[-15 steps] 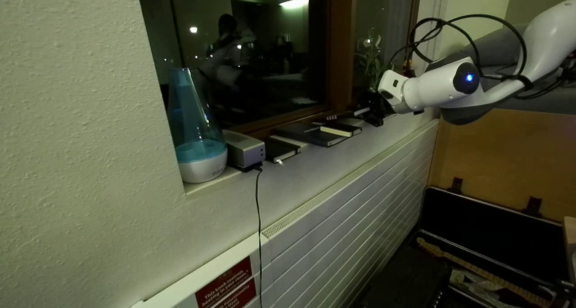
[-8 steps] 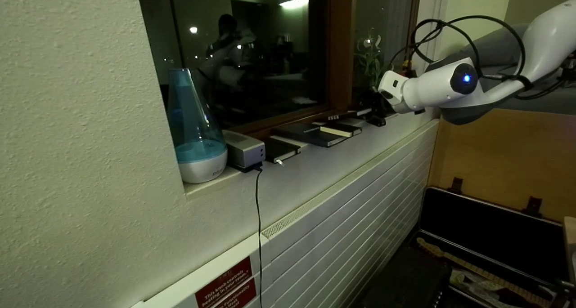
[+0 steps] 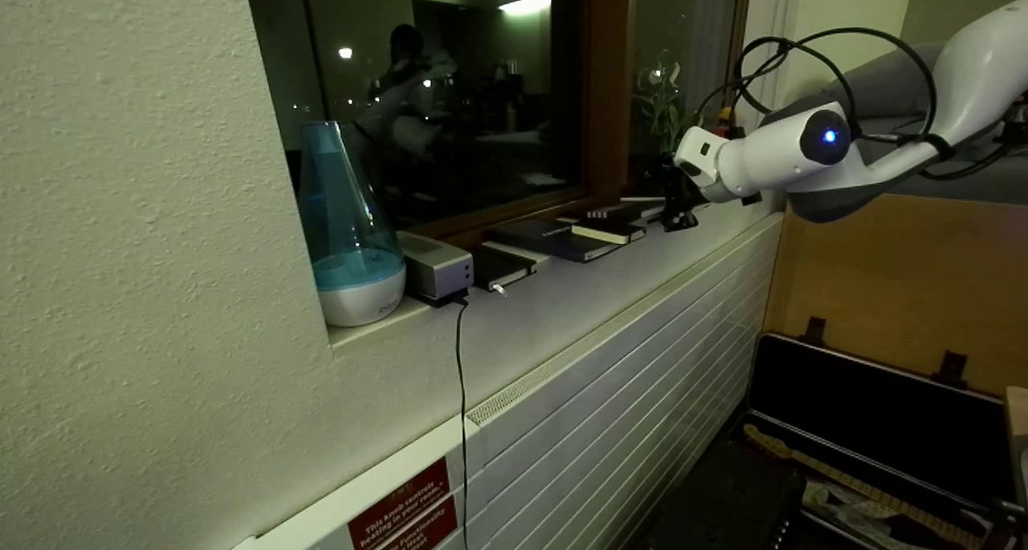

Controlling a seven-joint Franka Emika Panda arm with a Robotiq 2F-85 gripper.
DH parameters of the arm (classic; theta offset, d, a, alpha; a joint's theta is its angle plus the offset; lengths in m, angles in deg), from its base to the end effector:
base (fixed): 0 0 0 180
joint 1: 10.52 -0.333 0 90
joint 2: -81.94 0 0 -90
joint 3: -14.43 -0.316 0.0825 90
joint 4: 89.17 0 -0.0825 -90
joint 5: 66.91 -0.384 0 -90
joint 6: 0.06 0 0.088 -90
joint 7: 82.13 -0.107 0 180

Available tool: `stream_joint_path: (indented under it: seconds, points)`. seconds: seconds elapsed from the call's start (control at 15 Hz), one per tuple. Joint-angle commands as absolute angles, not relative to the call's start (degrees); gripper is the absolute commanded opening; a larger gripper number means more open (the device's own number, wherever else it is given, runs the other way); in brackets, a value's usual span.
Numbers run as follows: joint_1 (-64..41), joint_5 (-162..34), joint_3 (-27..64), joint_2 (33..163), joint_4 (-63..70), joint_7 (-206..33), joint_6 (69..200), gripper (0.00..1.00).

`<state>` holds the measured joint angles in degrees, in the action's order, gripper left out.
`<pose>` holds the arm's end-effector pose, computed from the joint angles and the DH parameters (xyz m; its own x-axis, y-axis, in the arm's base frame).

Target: Change the position of the object

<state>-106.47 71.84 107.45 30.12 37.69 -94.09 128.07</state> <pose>0.5665 -0.0414 0.3490 0.3591 0.9330 -0.0250 0.3619 -0.1144 0.9252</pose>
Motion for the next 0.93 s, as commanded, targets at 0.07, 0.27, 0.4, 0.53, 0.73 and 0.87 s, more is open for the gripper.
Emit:
stream_joint_path:
  seconds: [0.07,0.27,0.4,0.53,0.73,0.87]
  points:
    - [-104.2,63.0,105.5,33.2,39.9,-90.3,127.3,1.0]
    - [-103.6,58.5,104.4,33.6,40.3,-88.3,127.4,1.0]
    - [-102.9,54.3,103.2,34.2,40.9,-86.4,127.5,1.0]
    - [-101.7,48.4,101.2,34.9,41.8,-84.2,127.2,1.0]
    - [-99.5,37.5,96.8,35.8,43.3,-81.5,126.3,1.0]
    - [-97.8,29.6,93.0,36.6,44.3,-81.1,125.2,1.0]
